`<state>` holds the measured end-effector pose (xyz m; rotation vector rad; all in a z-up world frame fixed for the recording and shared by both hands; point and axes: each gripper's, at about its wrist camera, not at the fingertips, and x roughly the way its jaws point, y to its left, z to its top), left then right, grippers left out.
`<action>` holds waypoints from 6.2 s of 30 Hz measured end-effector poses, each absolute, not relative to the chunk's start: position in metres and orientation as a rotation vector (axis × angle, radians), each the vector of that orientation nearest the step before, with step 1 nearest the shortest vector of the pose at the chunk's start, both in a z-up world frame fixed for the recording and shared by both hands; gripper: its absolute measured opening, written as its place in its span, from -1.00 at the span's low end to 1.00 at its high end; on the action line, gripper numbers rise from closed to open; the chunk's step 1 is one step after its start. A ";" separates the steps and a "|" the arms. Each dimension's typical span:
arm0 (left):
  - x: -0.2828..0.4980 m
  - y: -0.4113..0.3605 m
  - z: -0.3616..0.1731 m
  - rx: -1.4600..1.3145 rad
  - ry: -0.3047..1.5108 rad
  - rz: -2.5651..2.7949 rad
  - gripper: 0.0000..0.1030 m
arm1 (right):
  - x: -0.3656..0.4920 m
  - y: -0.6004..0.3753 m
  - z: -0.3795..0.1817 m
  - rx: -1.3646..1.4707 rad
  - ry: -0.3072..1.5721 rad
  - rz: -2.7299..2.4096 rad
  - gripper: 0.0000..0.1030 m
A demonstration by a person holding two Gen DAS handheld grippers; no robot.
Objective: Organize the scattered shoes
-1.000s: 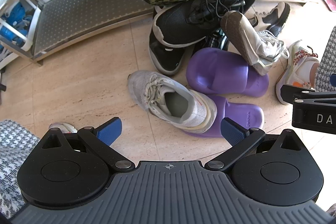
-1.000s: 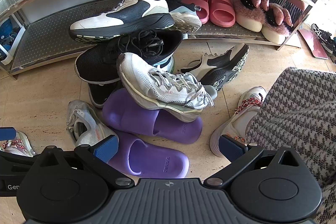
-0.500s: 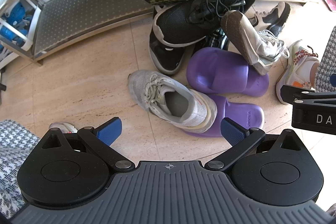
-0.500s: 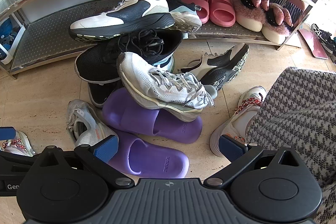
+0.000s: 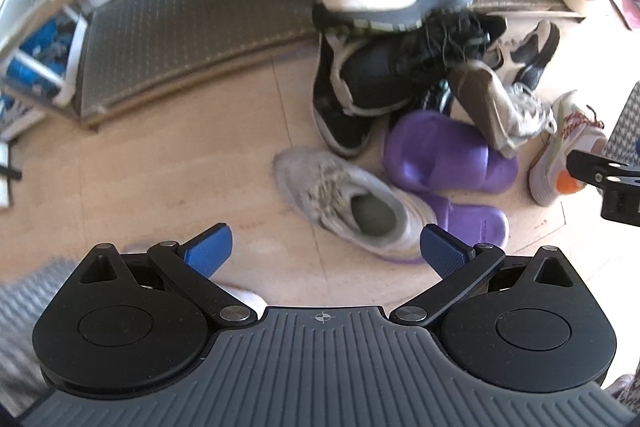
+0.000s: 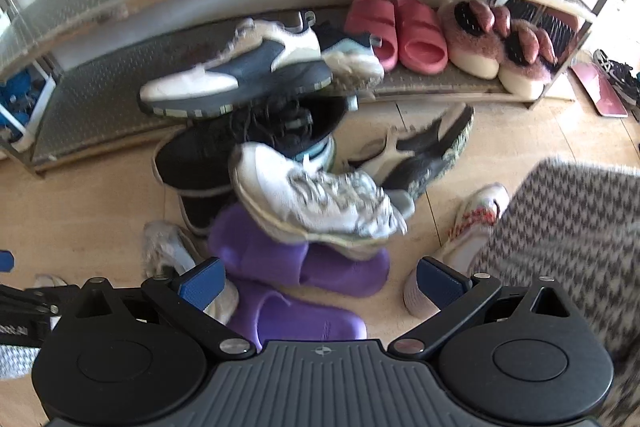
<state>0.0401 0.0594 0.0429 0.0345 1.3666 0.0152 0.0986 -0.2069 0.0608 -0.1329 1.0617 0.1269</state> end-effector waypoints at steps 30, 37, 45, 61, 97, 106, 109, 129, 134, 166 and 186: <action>0.148 0.134 0.046 -0.239 1.258 0.212 0.91 | 0.326 -0.112 0.008 0.081 1.101 0.103 0.65; 0.142 0.146 0.041 -0.256 1.279 0.217 0.91 | 0.333 -0.093 -0.037 0.071 1.124 0.007 0.95; 0.125 0.163 0.052 -0.295 1.236 0.237 0.91 | 0.309 -0.106 -0.005 0.264 1.108 0.094 -0.18; 0.050 0.280 0.081 -0.460 1.090 0.604 0.91 | 0.173 0.020 0.034 0.311 1.271 0.484 -0.21; 0.128 0.178 -0.157 -0.328 1.558 0.066 0.20 | 0.153 -0.099 -0.011 0.149 1.316 0.474 0.33; 0.112 0.229 -0.140 0.036 1.444 0.470 0.28 | 0.160 -0.107 -0.012 0.156 1.309 0.445 0.33; 0.099 0.278 -0.120 -0.141 1.359 0.580 0.45 | 0.159 -0.100 -0.015 0.158 1.313 0.464 0.33; 0.184 0.320 -0.170 -0.222 1.393 0.394 0.14 | 0.165 -0.096 -0.047 0.094 1.397 0.410 0.34; 0.186 0.309 -0.195 -0.141 1.479 0.375 0.00 | 0.165 -0.102 -0.055 0.075 1.420 0.378 0.36; 0.158 0.215 -0.010 0.063 1.440 0.228 0.53 | 0.176 -0.145 0.040 0.208 1.254 0.375 0.50; 0.090 0.044 0.008 0.138 1.334 -0.076 0.67 | 0.177 -0.282 0.040 0.260 1.071 -0.027 0.05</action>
